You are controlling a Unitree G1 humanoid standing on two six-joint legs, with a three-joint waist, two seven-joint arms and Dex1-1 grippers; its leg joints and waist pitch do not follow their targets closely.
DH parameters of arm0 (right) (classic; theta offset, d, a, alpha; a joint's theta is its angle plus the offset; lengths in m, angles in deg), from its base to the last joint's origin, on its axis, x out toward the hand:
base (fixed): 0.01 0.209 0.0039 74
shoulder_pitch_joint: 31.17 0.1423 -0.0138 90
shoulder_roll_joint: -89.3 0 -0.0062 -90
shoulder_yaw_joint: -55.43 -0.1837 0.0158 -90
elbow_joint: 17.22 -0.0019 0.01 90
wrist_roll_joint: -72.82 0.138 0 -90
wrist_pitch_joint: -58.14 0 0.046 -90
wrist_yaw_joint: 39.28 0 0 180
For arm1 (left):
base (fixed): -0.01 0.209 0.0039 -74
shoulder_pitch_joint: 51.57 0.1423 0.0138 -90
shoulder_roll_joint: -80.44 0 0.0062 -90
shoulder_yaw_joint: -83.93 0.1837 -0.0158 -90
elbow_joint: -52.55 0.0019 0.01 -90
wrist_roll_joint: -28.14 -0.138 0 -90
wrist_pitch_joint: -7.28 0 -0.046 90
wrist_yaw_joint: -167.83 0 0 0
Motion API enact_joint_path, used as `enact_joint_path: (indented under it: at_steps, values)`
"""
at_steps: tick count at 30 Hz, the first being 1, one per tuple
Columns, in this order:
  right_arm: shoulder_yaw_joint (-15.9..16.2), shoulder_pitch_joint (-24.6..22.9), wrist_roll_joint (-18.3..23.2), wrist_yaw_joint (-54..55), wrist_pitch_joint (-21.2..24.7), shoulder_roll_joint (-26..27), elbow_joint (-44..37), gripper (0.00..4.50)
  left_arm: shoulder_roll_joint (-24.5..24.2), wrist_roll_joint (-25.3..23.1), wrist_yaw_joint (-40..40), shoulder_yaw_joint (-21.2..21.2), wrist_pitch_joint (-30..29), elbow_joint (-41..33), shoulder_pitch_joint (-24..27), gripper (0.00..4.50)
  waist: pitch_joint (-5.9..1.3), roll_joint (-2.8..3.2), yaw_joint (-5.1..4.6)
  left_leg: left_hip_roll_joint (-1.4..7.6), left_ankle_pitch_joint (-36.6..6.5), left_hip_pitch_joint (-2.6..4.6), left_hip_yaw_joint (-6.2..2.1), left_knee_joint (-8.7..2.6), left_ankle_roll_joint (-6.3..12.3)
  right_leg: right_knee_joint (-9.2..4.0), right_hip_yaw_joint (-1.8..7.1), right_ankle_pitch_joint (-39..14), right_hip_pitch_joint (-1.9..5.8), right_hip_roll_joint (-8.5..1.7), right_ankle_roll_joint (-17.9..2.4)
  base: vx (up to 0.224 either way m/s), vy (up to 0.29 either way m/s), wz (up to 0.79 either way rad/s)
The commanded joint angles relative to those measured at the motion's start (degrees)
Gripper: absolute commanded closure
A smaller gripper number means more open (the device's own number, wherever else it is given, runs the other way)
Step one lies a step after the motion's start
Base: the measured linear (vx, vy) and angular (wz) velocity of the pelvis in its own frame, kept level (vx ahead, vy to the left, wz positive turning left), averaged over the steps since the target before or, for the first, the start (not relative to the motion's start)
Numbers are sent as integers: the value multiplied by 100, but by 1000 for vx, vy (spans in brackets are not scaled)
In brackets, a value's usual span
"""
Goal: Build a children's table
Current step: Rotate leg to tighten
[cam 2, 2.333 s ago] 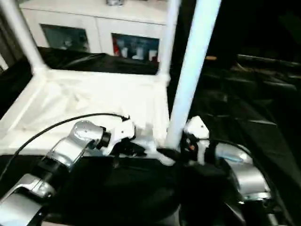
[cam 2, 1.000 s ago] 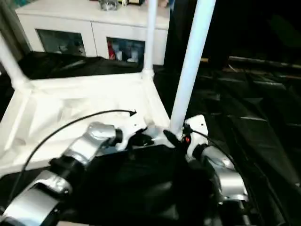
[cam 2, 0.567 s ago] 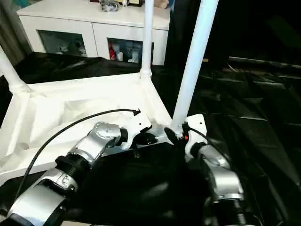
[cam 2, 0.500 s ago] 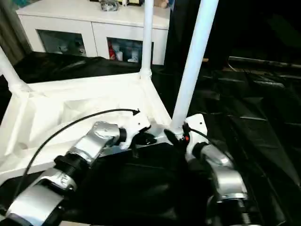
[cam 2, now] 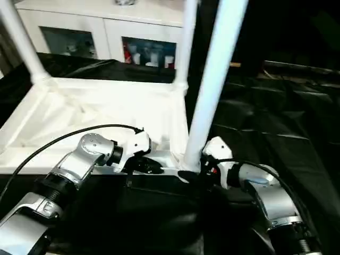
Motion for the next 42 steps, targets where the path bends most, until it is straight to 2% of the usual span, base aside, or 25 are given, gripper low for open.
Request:
enact_joint_path:
  at_steps: [1, 4, 7, 9, 10, 19, 22, 23, 26, 27, 28, 29, 30, 31, 32, 33, 34, 37, 38, 42]
  values:
    - [-4, 57, 48, -52, -40, 10, 28, 94, 24, 207, -220, 72, -46, 1, 194, 450, -275, -101, 8, 233, -991, 76, -68, -343, 555, -276, 112, -686, 223, -252, -1497, 0, 0, 0]
    - [76, 68, 92, -163, -24, 25, 68, 118, -2, 229, -246, 83, -129, -132, 237, 450, -268, -111, 17, 234, -1103, 82, -73, -355, 463, -295, 117, -933, 223, -258, -1412, 0, 0, 0]
    - [104, 82, 91, -206, -47, 28, 128, 126, 14, 230, -231, 72, -139, -131, 224, 450, -272, -108, 22, 228, -1075, 79, -72, -353, 426, -291, 119, -916, 224, -253, -1389, 0, 0, 0]
    - [91, 96, 95, -208, -55, 36, 156, 155, 25, 223, -216, 65, -131, -113, 211, 450, -276, -92, 23, 224, -1034, 80, -74, -349, 425, -280, 118, -834, 228, -247, -1401, 0, 0, 0]
    - [78, 109, 99, -207, -60, 43, 176, 164, 34, 217, -210, 67, -131, -106, 201, 450, -279, -119, 18, 221, -1012, 79, -69, -343, 441, -276, 117, -785, 231, -242, -1402, 0, 0, 0]
    - [18, 103, 148, -156, -24, 101, 227, 178, 6, 226, -217, 43, -226, -200, 267, 450, -290, -104, 24, 217, -896, 78, -69, -326, 497, -249, 114, -596, 242, -241, -1478, 0, 0, 0]
    - [-158, 64, 126, 389, 121, 327, 308, 178, 137, 145, 192, -35, -283, -83, 250, 450, -289, -101, 12, 213, -948, 78, -69, -325, 468, -256, 115, -676, 239, -239, -1478, 0, 0, 0]
    - [-158, 64, 126, 389, 121, 327, 308, 178, 137, 145, 192, -35, -283, -83, 250, 450, -283, -77, 8, 215, -973, 76, -71, -329, 447, -256, 118, -692, 232, -236, -1479, 0, 0, 0]
    - [-300, 42, -161, 1726, 347, 970, 583, 178, 650, -141, 1399, -138, -367, 444, 28, 450, -243, -75, -66, 203, -1329, 78, -80, -370, 234, -334, 118, -1309, 189, -225, -1337, 0, 0, 0]
    - [-290, 31, -222, 1913, 364, 1070, 612, 178, 732, -181, 1578, -150, -377, 529, -8, 450, -248, -50, -81, 198, -1515, 111, -93, -379, 71, -362, 115, -1630, 178, -230, -1245, 0, 0, 0]
    - [-287, 30, -297, 2310, 444, 1333, 612, 178, 969, -257, 2057, -186, -428, 754, -116, 450, -243, -83, -105, 186, -1644, 92, -115, -395, 8, -389, 111, -1901, 194, -240, -1128, 0, 0, 0]
    - [-280, 31, -327, 2472, 489, 1450, 604, 178, 1074, -290, 2276, -204, -448, 858, -166, 450, -237, -62, -111, 186, -1692, 95, -116, -403, -20, -403, 115, -1990, 180, -229, -1066, 0, 0, 0]
    - [-264, 44, -376, 2637, 513, 1566, 600, 178, 1184, -308, 2452, -217, -475, 954, -217, 450, -227, -63, -121, 182, -1863, 129, -114, -403, -34, -446, 120, -2177, 141, -224, -985, 0, 0, 0]
    - [-257, 49, -394, 2701, 523, 1610, 598, 178, 1226, -315, 2520, -222, -485, 991, -236, 450, -224, -55, -124, 172, -1966, 119, -126, -411, -38, -471, 124, -2370, 143, -235, -908, 0, 0, 0]
    - [-188, 87, -491, 2951, 558, 1816, 581, 178, 1395, -374, 2743, -189, -485, 1127, -317, 450, -223, -18, -116, 167, -2066, 133, -137, -416, -51, -500, 122, -2570, 123, -237, -815, 0, 0, 0]
    - [-125, 121, -538, 3041, 584, 1929, 566, 178, 1481, -404, 2802, -145, -484, 1169, -353, 450, -227, -31, -124, 164, -2093, 143, -135, -413, -59, -512, 122, -2605, 110, -232, -783, 0, 0, 0]
    - [-69, 142, -560, 3055, 592, 1991, 544, 178, 1526, -418, 2801, -112, -477, 1180, -368, 450, -228, -33, -136, 162, -2100, 116, -155, -429, -58, -514, 113, -2662, 135, -234, -730, 0, 0, 0]
    - [7, 151, -584, 3025, 526, 2074, 478, 178, 1569, -471, 2715, -59, -371, 1224, -391, 450, -231, -6, -138, 165, -2123, 102, -166, -446, -16, -537, 106, -2682, 134, -239, -657, 0, 0, 0]
    - [-52, 132, -456, 2978, 490, 2127, 419, 122, 1578, -485, 2646, -64, -317, 1271, -411, 450, -238, 3, -135, 166, -2147, 111, -165, -444, -8, -540, 108, -2670, 125, -239, -651, 0, 0, 0]
    - [-125, 110, -281, 2780, 591, 2052, 289, 87, 1505, -418, 2485, -91, -260, 1308, -419, 450, -246, 4, -136, 172, -2105, 90, -165, -452, 17, -523, 113, -2515, 132, -242, -691, 0, 0, 0]
